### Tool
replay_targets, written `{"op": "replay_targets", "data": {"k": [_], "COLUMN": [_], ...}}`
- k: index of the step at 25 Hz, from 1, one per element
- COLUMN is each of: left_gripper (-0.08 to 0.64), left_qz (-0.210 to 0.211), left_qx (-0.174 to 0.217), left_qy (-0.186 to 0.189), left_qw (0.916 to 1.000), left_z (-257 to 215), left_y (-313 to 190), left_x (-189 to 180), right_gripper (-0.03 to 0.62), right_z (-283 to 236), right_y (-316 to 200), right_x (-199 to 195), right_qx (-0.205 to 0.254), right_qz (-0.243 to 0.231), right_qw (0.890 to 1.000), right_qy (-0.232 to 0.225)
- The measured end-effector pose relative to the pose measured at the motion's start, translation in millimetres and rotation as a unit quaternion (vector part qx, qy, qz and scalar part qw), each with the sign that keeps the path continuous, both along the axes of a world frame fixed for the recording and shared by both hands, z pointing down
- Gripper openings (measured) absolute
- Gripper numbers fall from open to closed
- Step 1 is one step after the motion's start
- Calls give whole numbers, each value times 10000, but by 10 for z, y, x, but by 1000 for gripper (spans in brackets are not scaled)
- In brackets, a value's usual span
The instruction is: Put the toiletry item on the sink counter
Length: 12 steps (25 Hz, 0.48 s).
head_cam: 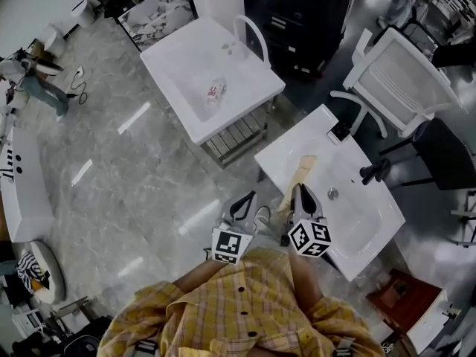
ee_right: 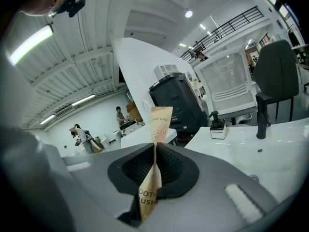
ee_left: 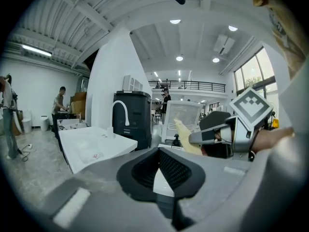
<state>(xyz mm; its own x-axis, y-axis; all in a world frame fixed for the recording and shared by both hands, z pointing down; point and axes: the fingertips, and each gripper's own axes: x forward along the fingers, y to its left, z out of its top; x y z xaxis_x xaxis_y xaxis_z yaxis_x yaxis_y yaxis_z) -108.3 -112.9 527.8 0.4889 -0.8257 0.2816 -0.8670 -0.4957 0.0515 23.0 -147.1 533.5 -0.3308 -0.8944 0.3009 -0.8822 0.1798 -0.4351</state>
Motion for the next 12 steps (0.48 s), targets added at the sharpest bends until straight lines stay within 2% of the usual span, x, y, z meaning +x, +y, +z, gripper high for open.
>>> {"op": "replay_targets", "data": {"k": [6,12], "left_gripper": [-2,-2], "left_qz": [81,168], "left_qx": [-114,-237], "left_qy": [-25,-47], "left_qw": [9999,9996], "left_z": [90,196], "left_y": [-338,-536], "left_x": [42,131], "right_gripper": [18,18], "right_z": [231,597], "right_y": [-332,-595], "right_x": [95,263], "right_qx": [-318,-812], "right_qz": [221,561], "right_qw": [9989,9918], "right_qy": [-257,-809]}}
